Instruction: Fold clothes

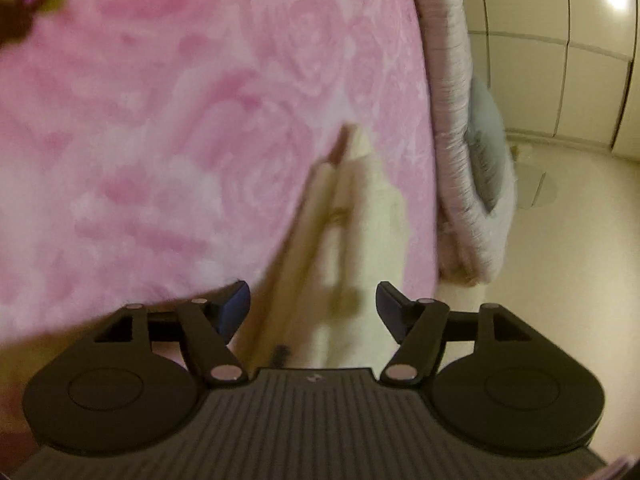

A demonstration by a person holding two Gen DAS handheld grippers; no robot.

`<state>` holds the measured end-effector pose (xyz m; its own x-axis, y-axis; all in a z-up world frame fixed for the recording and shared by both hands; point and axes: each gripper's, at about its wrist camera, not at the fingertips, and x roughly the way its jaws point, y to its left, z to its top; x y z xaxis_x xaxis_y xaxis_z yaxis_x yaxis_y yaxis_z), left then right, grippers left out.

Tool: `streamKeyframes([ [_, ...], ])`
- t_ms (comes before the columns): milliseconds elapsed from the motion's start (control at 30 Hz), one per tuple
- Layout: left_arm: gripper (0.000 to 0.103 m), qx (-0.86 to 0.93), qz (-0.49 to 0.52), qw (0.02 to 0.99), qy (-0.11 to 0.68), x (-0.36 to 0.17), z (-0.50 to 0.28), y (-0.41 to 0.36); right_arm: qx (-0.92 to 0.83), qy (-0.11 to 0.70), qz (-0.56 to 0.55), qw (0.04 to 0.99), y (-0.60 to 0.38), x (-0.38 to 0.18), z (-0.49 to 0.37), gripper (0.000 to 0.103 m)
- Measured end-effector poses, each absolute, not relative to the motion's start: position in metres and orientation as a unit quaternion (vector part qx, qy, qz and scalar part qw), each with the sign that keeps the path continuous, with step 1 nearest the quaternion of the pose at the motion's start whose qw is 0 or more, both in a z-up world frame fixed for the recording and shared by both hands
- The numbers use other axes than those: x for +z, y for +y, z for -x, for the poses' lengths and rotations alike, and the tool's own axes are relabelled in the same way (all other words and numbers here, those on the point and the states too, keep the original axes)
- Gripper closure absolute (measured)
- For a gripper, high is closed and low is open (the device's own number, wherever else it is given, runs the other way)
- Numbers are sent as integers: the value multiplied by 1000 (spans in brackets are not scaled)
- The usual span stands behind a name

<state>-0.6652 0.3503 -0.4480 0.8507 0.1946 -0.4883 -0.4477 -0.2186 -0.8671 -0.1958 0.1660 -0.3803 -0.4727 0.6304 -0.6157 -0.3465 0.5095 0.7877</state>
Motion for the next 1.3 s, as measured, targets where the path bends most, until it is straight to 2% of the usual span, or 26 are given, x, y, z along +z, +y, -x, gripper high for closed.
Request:
streamKeyframes([
  [267,37,236,668,685,173,-430,619,366,490,705,-102,503,180,-387,200,27],
  [400,36,235,656,692,187,-432,602,373,505,705,-95,488,194,-392,205,27],
  [467,40,232,663,687,184,-434,602,378,509,710,-98,476,201,-398,207,27],
  [500,45,231,664,687,184,-434,601,378,512,712,-96,471,206,-400,208,27],
  [533,50,229,666,686,184,-434,601,378,518,712,-87,467,210,-401,210,29],
  [567,52,229,668,684,184,-433,598,377,522,711,-76,465,216,-401,211,39],
  [667,60,232,663,685,192,-424,594,378,528,710,-49,464,227,-399,212,56],
  [733,68,234,656,692,190,-412,595,373,530,710,-40,463,230,-393,212,60],
  [1067,71,272,638,706,138,-313,613,374,568,702,-60,425,267,-314,225,63],
  [1300,71,309,616,720,83,-243,686,375,622,678,-58,388,310,-251,260,63],
])
